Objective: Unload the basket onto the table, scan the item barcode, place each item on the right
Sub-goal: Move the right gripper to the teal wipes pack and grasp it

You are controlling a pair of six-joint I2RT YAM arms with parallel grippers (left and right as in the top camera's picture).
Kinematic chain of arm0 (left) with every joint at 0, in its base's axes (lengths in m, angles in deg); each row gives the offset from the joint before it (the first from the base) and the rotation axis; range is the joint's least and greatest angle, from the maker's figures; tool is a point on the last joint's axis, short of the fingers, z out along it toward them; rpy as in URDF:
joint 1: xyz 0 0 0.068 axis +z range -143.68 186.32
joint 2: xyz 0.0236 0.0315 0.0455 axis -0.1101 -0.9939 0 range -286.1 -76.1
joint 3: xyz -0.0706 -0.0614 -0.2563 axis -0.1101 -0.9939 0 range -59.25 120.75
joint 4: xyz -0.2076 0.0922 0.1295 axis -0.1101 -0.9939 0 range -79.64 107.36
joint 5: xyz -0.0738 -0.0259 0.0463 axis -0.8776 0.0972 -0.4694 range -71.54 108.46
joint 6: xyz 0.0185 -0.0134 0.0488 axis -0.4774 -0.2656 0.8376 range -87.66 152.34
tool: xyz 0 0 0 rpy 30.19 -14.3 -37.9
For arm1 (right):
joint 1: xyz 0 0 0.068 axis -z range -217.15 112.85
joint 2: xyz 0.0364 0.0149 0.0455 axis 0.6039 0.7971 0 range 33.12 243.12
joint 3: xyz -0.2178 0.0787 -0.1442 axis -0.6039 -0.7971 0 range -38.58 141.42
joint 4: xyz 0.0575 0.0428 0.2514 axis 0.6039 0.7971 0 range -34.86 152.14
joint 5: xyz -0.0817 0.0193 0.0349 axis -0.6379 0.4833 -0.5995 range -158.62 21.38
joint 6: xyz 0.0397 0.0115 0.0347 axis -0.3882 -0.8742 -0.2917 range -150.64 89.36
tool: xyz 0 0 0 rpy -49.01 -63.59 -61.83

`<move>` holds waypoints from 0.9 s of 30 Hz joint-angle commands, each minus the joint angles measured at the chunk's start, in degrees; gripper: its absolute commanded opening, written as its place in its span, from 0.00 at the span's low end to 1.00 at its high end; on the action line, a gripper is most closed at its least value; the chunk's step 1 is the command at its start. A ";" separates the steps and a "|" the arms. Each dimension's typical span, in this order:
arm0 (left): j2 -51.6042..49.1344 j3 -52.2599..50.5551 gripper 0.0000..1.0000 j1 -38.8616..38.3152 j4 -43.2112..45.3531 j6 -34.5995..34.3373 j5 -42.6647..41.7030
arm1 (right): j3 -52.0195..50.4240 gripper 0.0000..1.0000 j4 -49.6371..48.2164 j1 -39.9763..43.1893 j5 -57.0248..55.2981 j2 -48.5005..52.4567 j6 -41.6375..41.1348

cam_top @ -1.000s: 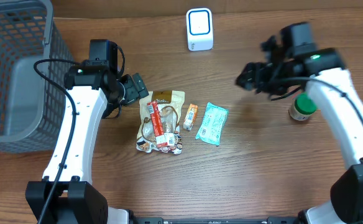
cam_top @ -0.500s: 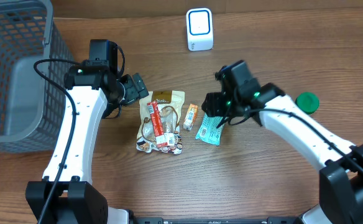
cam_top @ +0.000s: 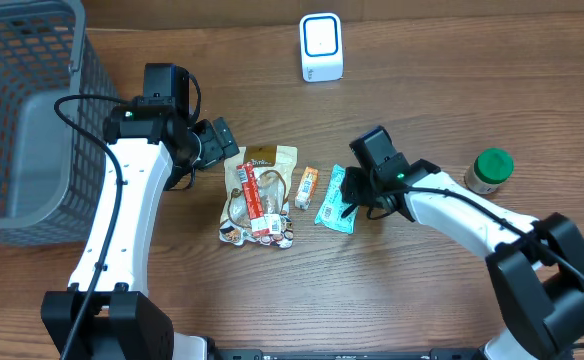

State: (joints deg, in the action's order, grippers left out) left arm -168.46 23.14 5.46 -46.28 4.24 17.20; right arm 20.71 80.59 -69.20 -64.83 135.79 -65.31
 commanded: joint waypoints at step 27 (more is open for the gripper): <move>0.98 0.37 1.00 0.09 0.00 1.29 0.20 | 0.11 0.42 2.21 1.05 -3.78 -12.41 2.19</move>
State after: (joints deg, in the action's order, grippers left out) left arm -168.46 23.14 5.46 -46.28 4.24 17.20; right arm 20.56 83.48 -68.31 -67.43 122.96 -65.71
